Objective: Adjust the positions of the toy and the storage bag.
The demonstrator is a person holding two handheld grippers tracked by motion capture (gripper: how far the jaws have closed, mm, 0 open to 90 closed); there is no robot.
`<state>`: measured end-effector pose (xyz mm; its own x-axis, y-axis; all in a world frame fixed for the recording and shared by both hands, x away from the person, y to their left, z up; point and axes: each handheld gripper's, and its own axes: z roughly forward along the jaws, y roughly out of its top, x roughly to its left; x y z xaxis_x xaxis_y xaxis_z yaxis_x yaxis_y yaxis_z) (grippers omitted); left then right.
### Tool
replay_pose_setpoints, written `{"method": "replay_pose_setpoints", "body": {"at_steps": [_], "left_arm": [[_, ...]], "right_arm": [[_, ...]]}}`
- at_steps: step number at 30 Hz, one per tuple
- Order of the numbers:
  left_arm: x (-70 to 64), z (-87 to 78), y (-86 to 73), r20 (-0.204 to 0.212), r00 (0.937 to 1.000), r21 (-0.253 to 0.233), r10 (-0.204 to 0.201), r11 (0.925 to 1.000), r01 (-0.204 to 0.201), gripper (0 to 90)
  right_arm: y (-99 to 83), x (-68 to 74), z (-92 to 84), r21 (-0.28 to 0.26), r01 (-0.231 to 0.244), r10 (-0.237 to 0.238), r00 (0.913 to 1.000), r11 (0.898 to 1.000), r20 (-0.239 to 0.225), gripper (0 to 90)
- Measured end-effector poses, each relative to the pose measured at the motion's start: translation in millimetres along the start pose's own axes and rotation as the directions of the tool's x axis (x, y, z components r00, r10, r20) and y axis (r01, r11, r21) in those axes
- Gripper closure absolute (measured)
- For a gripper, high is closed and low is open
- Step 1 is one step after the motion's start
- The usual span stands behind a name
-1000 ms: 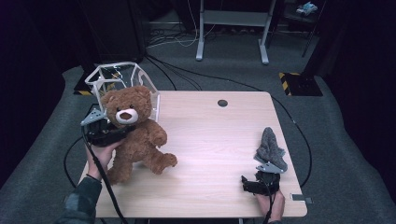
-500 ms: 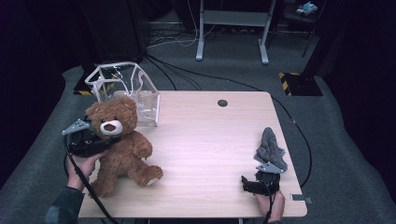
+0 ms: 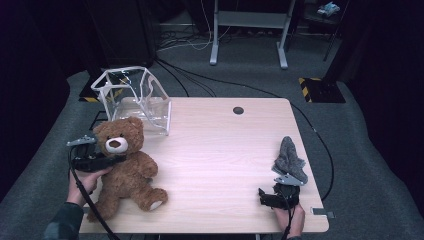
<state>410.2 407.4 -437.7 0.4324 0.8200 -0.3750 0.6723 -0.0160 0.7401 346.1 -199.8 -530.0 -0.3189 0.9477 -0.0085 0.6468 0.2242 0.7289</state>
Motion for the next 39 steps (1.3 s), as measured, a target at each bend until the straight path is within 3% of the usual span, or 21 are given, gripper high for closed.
{"method": "replay_pose_setpoints", "body": {"at_steps": [4,6,10,12,14,15,18,19,20,23,24,25,27,30,31,32,34,36,37,38,39], "left_arm": [[11.4,13.9,13.0,0.016,0.9998,0.099,0.009,0.9950,-0.011,40.4],[14.4,23.4,18.2,0.005,0.9999,0.127,-0.014,0.9918,0.014,36.8],[13.6,40.3,23.0,-0.081,0.9964,0.146,-0.028,0.9886,0.040,26.9],[11.7,45.2,24.6,-0.102,0.9942,0.157,-0.035,0.9863,0.051,22.6],[6.9,49.4,27.1,-0.151,0.9883,0.162,-0.016,0.9860,0.040,19.3],[5.5,50.3,29.5,-0.165,0.9862,0.186,0.006,0.9823,0.025,17.2],[1.2,51.9,36.5,-0.216,0.9755,0.215,0.040,0.9766,0.007,13.3],[-1.6,52.9,39.2,-0.248,0.9676,0.215,0.050,0.9766,0.004,12.2],[-3.7,52.8,42.0,-0.259,0.9642,0.228,0.059,0.9736,0.002,10.9],[-9.2,52.9,49.3,-0.293,0.9539,0.221,0.064,0.9753,0.002,8.1],[-10.5,52.1,52.6,-0.289,0.9547,0.233,0.071,0.9724,-0.002,7.9],[-12.6,52.6,55.3,-0.302,0.9509,0.232,0.070,0.9728,0.002,7.2],[-18.3,55.3,60.9,-0.338,0.9374,0.232,0.083,0.9726,-0.002,6.6],[-27.4,62.5,66.9,-0.365,0.9239,0.264,0.113,0.9645,-0.014,6.3],[-34.0,67.3,68.6,-0.387,0.9149,0.265,0.113,0.9643,-0.007,6.4],[-37.4,70.0,70.2,-0.391,0.9114,0.282,0.130,0.9594,-0.016,6.6],[-48.1,79.5,71.8,-0.391,0.9111,0.289,0.131,0.9573,-0.014,6.8],[-56.1,90.9,71.6,-0.398,0.9037,0.324,0.159,0.9457,-0.024,6.9],[-58.8,96.7,70.5,-0.410,0.8981,0.338,0.160,0.9412,-0.014,6.8],[-60.1,102.5,68.8,-0.429,0.8851,0.356,0.180,0.9342,-0.017,6.5],[-59.9,107.0,67.0,-0.443,0.8782,0.363,0.179,0.9319,-0.007,6.2]], "right_arm": [[0.1,-0.1,0.1,0.000,-0.001,0.001,1.0000,1.000,-0.001,6.2],[0.0,-0.1,0.0,0.000,-0.001,0.001,1.0000,1.000,0.000,6.2],[0.0,0.0,0.0,0.000,-0.001,0.001,1.0000,1.000,0.001,6.2],[0.0,0.0,0.0,0.000,-0.001,0.001,1.0000,1.000,0.000,6.3],[0.0,-0.1,0.0,0.000,0.000,0.000,1.0000,1.000,0.000,6.3],[0.0,-0.1,0.0,0.000,0.000,0.000,1.0000,1.000,0.000,6.3],[0.0,-0.1,0.0,0.000,0.000,0.000,1.0000,1.000,0.000,6.3],[0.0,-0.1,0.0,0.000,0.000,0.000,1.0000,1.000,0.000,6.3],[-0.1,-0.1,0.0,-0.001,0.000,0.000,1.0000,1.000,0.001,6.3],[0.0,0.1,0.0,-0.001,0.000,0.000,1.0000,1.000,0.001,6.3],[0.0,0.0,0.0,-0.001,0.000,0.000,1.0000,1.000,0.001,6.3],[0.0,0.0,0.0,-0.001,0.000,0.000,1.0000,1.000,0.000,6.3],[0.0,0.0,0.0,-0.001,0.000,0.000,1.0000,1.000,0.000,6.3],[-0.1,0.1,0.0,-0.001,0.000,0.000,1.0000,1.000,0.001,6.2],[-0.1,0.1,0.0,-0.001,0.000,0.000,1.0000,1.000,0.001,6.3],[-0.1,0.2,0.0,-0.002,-0.001,0.001,1.0000,1.000,0.002,6.2],[-0.1,0.3,-0.1,-0.002,-0.001,0.001,1.0000,1.000,0.002,6.2],[-0.1,0.3,-0.1,-0.002,-0.002,0.002,1.0000,1.000,0.002,6.3],[-0.2,0.3,-0.1,-0.002,-0.002,0.002,1.0000,1.000,0.002,6.3],[-0.2,0.4,-0.2,-0.002,-0.002,0.002,1.0000,1.000,0.002,6.3],[-0.2,0.2,-0.2,-0.002,-0.001,0.001,1.0000,1.000,0.002,6.3]]}}
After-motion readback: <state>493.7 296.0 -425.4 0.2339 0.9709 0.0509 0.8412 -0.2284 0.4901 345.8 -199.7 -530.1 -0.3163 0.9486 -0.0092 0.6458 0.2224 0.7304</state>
